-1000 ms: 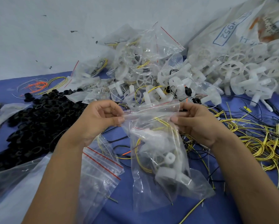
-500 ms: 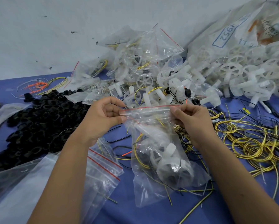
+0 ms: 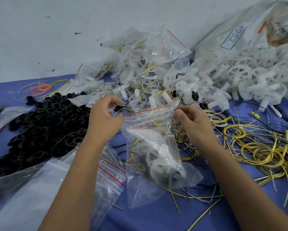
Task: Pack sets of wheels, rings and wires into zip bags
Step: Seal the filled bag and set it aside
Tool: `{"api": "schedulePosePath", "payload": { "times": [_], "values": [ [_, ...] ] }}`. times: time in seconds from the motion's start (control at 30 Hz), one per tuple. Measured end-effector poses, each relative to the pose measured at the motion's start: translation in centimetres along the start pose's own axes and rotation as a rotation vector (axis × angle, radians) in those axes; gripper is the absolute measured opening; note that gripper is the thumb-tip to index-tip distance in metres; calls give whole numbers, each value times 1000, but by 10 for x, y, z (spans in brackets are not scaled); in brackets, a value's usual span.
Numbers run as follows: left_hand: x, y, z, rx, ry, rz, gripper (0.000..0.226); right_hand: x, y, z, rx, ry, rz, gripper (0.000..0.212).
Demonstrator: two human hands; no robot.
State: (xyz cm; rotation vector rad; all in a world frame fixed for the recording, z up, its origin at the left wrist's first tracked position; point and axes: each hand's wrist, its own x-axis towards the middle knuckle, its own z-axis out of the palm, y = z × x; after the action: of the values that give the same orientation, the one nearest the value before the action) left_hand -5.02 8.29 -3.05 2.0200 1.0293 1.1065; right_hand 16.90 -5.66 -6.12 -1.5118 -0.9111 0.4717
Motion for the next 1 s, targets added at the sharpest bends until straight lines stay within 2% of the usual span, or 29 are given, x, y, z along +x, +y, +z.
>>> {"api": "schedulePosePath", "payload": {
  "times": [0.07,0.13,0.27,0.37,0.5,0.57,0.73,0.87,1.0],
  "values": [
    [-1,8,10,9,-2,80,24,-2,1,4,-31,-35,-6,12],
    [-3,16,21,9,-98,104,17,-4,1,7,-43,-51,-32,8],
    [-12,22,38,158,-292,158,38,-6,-1,7,-38,-78,-131,17],
    [-15,27,38,155,-299,215,43,-8,-7,3,17,-202,-166,23],
    [-14,41,34,49,-299,321,27,-9,-11,4,164,-335,-160,12],
    [-14,45,33,2,-338,317,17,-10,-12,6,182,-310,-180,16],
    [-14,47,31,14,-357,294,12,-12,-17,5,186,-264,-210,27],
    [-11,48,28,57,-392,295,11,-13,-17,5,133,-229,-277,11],
    [-10,48,28,87,-422,304,11,-11,-17,4,129,-136,-318,17]
  ]
}}
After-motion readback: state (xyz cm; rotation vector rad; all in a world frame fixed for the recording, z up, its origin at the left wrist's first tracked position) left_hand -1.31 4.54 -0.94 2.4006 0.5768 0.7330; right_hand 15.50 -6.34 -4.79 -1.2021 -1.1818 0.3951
